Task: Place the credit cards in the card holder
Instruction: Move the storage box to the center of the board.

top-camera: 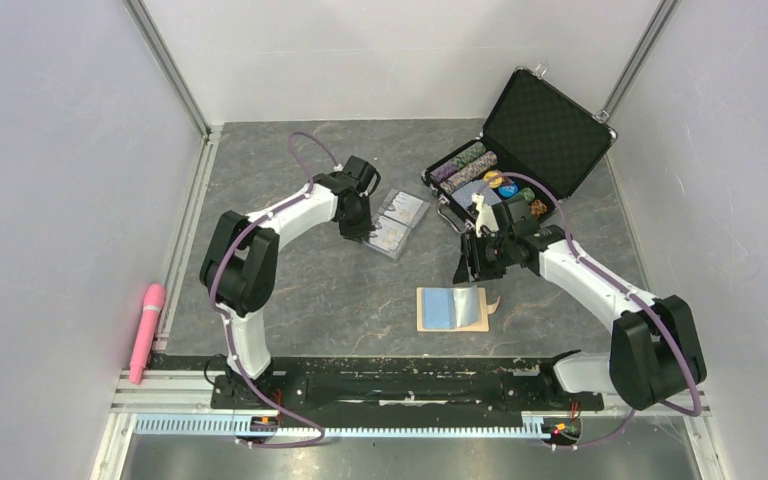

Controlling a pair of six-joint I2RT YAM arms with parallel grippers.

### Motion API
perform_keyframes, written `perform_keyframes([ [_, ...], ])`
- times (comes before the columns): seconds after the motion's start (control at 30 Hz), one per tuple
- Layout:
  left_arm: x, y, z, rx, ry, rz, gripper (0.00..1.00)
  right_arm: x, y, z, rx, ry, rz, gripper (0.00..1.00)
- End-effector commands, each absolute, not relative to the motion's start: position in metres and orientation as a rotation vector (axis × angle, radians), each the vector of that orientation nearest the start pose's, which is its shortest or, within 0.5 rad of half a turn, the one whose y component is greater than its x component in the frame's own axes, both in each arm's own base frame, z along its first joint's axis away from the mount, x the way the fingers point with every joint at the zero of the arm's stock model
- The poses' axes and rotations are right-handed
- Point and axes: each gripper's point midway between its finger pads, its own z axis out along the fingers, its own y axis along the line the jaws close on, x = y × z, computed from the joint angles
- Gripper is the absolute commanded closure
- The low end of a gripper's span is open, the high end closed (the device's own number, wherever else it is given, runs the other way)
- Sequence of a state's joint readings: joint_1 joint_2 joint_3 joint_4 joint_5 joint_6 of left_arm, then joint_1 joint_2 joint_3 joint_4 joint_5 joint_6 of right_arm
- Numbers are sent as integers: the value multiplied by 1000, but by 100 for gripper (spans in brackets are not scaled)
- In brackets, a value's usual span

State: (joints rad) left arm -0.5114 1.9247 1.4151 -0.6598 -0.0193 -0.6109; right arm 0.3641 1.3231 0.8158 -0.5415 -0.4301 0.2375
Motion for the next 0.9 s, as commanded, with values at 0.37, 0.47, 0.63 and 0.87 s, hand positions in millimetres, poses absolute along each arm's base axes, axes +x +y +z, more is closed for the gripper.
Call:
perform_keyframes([
  [0.37,281,-145,57,403,2758,-19,83,290,212,115,-447,2529,808,36],
  [0.47,275,-146,65,383,2739,-63,43,301,226,116,-519,2522,787,29],
  [0.63,269,-155,91,237,2665,-194,34,323,249,115,-602,2518,752,23],
  [0.87,250,-173,130,24,2514,-498,24,368,269,108,-690,2511,570,22],
])
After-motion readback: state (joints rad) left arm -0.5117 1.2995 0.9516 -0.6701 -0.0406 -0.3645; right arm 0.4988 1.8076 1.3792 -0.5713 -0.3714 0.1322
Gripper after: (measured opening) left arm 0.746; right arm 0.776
